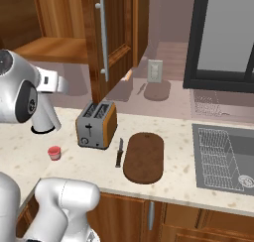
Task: Pick the bread, place it on the cutting board, pick the jam, place it on the counter, and close the cabinet.
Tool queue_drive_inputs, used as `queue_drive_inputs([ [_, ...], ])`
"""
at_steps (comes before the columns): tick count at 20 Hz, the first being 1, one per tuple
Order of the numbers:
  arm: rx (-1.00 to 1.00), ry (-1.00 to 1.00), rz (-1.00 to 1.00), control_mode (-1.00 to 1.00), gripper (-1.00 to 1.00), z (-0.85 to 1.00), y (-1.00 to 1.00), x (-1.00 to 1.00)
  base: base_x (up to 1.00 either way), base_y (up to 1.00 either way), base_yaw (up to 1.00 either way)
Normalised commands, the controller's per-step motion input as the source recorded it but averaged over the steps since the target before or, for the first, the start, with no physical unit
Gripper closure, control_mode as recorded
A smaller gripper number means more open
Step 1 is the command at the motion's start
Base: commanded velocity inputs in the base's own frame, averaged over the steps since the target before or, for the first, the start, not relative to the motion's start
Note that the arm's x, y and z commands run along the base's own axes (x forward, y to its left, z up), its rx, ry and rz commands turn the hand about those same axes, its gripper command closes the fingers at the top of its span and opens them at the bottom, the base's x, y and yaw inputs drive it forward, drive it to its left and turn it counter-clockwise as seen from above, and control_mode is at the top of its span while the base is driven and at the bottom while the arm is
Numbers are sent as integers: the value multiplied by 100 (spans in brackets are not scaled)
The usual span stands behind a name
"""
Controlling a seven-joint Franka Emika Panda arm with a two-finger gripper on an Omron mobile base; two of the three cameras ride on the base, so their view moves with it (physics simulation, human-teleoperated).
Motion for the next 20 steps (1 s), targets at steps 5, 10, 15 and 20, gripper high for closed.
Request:
queue_drive_inputs([
  [5,0,0,0,-100,-100,23,-9,0,0,0,0],
  [10,0,0,0,-100,-100,1,-6,3,0,0,0],
  [15,0,0,0,-100,-100,8,-12,2,0,0,0],
  [20,0,0,-2,-100,-100,14,-11,15,0,0,0],
])
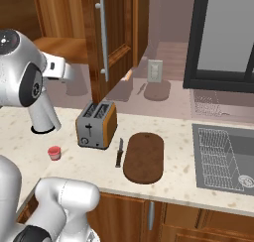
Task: Pick the bread, place it on the cutting board, pick the jam, place it on the counter, and close the cabinet.
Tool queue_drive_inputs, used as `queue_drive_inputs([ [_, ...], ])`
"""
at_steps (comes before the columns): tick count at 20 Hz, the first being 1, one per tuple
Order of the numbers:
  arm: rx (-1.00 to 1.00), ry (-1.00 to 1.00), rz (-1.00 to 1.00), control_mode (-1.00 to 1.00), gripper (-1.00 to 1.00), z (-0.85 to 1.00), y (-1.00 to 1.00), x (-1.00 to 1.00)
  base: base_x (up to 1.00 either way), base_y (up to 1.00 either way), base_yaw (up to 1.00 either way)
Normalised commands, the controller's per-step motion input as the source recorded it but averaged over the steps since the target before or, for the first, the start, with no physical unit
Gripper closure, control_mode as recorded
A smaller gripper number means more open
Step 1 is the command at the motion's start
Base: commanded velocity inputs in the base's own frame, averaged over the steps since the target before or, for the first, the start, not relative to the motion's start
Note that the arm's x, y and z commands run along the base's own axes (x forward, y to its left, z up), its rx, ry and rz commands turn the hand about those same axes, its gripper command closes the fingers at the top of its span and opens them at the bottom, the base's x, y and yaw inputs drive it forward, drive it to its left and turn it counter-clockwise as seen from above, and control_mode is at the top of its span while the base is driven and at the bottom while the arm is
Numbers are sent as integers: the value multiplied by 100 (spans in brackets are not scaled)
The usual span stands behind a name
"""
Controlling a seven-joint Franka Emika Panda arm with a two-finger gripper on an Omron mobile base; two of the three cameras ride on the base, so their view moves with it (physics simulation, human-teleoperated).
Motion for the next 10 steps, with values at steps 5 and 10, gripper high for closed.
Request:
queue_drive_inputs([
  [5,0,0,-1,-100,-100,26,-12,3,0,0,0],
  [10,0,0,-2,-100,-100,31,-3,0,0,0,0],
])
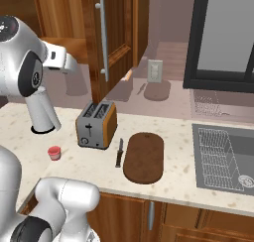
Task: Pick the bread, place it on the cutting board, pick the jam, place it on the counter, and close the cabinet.
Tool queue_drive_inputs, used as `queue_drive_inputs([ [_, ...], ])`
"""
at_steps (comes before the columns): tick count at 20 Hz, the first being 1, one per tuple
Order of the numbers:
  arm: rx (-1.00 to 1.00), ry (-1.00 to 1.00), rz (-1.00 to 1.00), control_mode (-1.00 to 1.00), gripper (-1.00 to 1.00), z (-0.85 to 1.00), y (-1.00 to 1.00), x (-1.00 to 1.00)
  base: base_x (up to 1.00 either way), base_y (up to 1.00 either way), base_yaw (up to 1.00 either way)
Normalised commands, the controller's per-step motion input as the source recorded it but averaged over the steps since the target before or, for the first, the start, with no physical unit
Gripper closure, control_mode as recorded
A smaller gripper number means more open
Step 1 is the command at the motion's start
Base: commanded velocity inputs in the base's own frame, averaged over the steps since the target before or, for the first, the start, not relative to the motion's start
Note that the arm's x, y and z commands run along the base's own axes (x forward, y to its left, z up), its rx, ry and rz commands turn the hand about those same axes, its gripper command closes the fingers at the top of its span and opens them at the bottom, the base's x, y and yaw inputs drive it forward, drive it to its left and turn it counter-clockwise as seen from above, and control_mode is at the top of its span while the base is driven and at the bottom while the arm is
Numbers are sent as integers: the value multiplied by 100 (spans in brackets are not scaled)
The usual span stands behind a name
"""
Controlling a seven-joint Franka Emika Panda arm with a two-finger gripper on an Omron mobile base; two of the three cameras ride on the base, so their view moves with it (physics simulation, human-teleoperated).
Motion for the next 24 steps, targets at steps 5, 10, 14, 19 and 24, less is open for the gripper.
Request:
queue_drive_inputs([
  [5,0,0,-2,-100,-100,18,-6,6,0,0,0],
  [10,0,0,-1,-100,-100,15,-14,15,0,0,0],
  [14,0,0,0,-100,-100,3,-12,24,0,0,0],
  [19,-3,-3,0,-100,-100,0,-2,13,0,0,0],
  [24,-4,-8,0,-100,-100,0,0,7,0,0,0],
])
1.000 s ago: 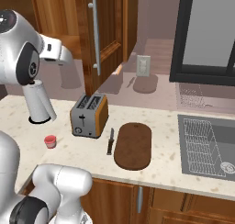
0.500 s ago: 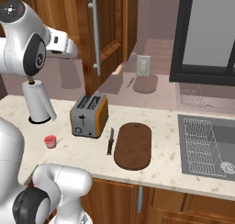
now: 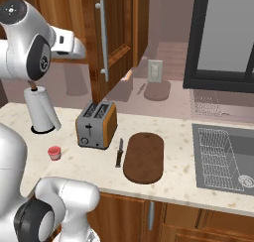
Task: Pick the bread, place it on the cutting board, pick the jam, place it on the counter, and close the cabinet.
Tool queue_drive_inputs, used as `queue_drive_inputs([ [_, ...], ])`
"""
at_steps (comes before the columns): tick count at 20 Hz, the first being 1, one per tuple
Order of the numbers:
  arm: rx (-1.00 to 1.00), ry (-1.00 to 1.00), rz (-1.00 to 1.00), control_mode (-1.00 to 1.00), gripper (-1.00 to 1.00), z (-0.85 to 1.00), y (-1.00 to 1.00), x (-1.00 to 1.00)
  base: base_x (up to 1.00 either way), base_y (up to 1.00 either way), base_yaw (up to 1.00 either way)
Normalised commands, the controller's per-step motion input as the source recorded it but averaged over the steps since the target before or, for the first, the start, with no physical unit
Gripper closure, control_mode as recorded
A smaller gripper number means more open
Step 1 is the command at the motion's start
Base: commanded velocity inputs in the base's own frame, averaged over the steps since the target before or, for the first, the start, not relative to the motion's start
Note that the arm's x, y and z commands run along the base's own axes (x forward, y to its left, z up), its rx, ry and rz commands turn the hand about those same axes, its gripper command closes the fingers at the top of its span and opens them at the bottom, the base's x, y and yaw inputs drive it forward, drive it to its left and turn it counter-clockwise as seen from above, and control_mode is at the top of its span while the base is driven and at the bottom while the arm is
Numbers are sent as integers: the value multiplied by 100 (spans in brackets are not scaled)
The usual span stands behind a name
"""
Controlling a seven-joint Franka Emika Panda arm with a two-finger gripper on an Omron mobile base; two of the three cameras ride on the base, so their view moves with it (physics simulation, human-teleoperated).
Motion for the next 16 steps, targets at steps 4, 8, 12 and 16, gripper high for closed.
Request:
queue_drive_inputs([
  [4,-4,-7,0,-100,-100,0,0,25,0,0,0],
  [8,0,-8,0,-100,-100,0,0,19,0,0,0],
  [12,0,-3,0,-100,-100,0,0,26,0,0,0],
  [16,0,-3,-1,-100,-100,0,0,31,0,0,0],
])
